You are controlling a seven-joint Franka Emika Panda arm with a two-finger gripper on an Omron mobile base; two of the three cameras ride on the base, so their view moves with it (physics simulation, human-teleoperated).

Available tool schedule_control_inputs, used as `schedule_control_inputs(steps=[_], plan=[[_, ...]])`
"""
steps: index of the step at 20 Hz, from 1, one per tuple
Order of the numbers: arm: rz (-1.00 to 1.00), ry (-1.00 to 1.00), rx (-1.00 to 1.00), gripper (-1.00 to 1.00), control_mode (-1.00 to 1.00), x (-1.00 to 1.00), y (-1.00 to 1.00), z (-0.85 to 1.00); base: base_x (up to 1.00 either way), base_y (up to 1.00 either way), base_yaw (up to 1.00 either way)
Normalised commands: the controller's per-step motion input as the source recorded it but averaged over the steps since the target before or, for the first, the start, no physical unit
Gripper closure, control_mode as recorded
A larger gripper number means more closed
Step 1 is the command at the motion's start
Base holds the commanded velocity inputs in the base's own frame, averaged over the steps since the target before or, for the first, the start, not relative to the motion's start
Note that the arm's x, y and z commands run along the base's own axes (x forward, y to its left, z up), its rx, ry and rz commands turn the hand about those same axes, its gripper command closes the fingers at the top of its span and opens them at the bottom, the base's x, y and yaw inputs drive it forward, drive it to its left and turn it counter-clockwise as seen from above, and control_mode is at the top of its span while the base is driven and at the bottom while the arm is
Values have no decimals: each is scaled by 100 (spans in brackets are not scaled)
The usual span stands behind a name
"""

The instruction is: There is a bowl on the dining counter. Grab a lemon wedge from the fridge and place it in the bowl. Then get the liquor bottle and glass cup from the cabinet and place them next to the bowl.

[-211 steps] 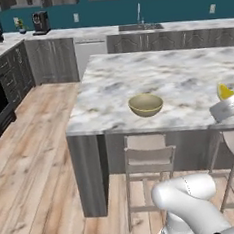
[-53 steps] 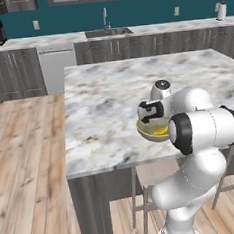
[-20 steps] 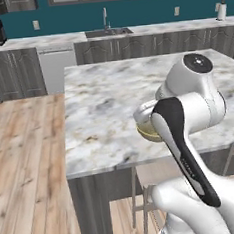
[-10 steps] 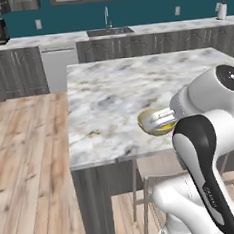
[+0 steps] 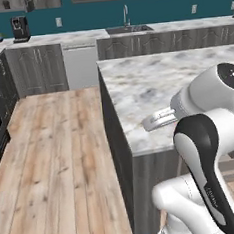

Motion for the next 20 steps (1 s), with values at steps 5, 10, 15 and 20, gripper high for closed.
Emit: schedule_control_inputs(steps=[5, 10, 15, 20], plan=[[0, 0, 0, -100, 100, 0, 0, 0, 5, 100, 0], [0, 0, 0, -100, 100, 0, 0, 0, 55, 89, -4], [0, 0, 0, -100, 100, 0, 0, 0, 96, 64, -12], [0, 0, 0, -100, 100, 0, 0, 0, 100, 36, -18]])
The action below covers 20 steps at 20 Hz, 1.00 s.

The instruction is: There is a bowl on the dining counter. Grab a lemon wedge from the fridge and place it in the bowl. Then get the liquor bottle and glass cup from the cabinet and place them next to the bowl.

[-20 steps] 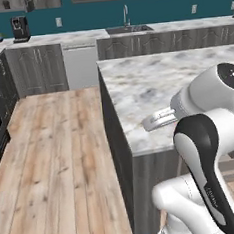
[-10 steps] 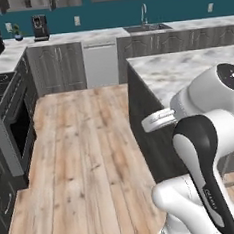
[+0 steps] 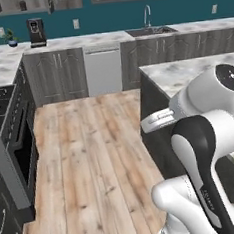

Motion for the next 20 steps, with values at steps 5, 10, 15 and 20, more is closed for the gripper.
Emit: schedule_control_inputs(steps=[5, 10, 15, 20], plan=[[0, 0, 0, -100, 100, 0, 0, 0, 100, 39, -17], [0, 0, 0, -100, 100, 0, 0, 0, 100, 44, -15], [0, 0, 0, -100, 100, 0, 0, 0, 100, 49, -11], [0, 0, 0, -100, 100, 0, 0, 0, 100, 53, -9]])
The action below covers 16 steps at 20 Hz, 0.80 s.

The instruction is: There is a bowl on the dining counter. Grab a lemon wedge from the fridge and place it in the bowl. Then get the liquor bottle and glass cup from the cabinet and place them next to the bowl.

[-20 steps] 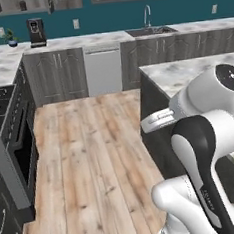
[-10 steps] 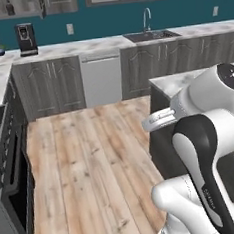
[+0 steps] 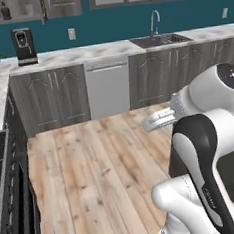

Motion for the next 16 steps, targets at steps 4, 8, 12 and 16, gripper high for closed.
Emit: schedule_control_inputs(steps=[4, 8, 12, 16], plan=[[0, 0, 0, -100, 100, 0, 0, 0, 100, 53, -7], [0, 0, 0, -100, 100, 0, 0, 0, 100, 46, -3], [0, 0, 0, -100, 100, 0, 0, 0, 100, 41, 0], [0, 0, 0, -100, 100, 0, 0, 0, 100, 41, 0]])
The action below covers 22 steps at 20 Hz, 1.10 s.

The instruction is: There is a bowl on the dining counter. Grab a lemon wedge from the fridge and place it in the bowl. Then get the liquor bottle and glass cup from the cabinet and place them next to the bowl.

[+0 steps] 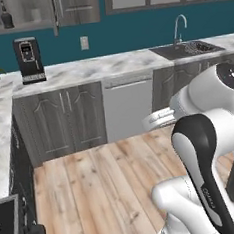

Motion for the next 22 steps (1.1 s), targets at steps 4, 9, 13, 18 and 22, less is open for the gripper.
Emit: schedule_control_inputs(steps=[4, 9, 13, 18, 22], plan=[[0, 0, 0, -100, 100, 0, 0, 0, 100, 49, 0], [0, 0, 0, -100, 100, 0, 0, 0, 100, 61, 0], [0, 0, 0, -100, 100, 0, 0, 0, 100, 65, 0], [0, 0, 0, -100, 100, 0, 0, 0, 99, 52, 0], [0, 0, 0, -100, 100, 0, 0, 0, 89, 46, 0]])
